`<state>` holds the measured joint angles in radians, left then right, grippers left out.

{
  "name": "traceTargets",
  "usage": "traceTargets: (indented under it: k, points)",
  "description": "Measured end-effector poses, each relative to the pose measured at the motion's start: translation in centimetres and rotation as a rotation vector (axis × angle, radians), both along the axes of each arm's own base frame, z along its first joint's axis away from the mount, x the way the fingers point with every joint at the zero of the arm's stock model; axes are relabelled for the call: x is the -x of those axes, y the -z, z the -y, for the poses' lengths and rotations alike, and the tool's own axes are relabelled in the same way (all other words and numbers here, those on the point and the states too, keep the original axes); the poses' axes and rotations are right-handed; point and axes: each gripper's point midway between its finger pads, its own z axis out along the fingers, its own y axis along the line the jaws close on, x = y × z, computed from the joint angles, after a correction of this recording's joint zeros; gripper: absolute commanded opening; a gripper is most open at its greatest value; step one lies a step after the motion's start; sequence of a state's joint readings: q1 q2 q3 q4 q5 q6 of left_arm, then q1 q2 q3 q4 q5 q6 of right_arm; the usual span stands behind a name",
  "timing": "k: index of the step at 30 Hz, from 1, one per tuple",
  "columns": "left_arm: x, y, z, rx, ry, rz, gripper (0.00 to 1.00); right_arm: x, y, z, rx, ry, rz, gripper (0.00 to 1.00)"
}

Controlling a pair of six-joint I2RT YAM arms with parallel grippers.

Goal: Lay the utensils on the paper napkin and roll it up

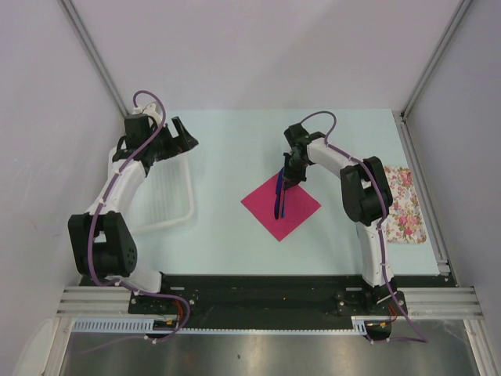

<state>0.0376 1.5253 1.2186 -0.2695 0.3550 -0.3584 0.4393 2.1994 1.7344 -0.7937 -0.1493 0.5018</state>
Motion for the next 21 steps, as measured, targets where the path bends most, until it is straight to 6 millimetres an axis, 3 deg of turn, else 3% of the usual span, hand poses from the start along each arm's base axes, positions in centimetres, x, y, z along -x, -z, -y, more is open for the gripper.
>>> traceTargets:
  k: [4,14,15,21]
  points:
    - [0.0,0.2,0.0,0.001,0.001,-0.004,1.0,0.1,0.0,-0.2,-0.007,0.0,-0.004,0.14]
    - [0.1,0.2,0.4,0.013,0.019,-0.008,1.0,0.3,0.0,-0.4,-0.015,-0.004,-0.011,0.21]
    - [0.1,0.2,0.4,0.014,0.021,-0.007,1.0,0.3,0.0,-0.4,-0.014,-0.003,-0.012,0.26]
    - [0.0,-1.1,0.8,0.0,0.065,0.051,1.0,0.0,-0.4,0.0,-0.022,0.006,-0.007,0.35]
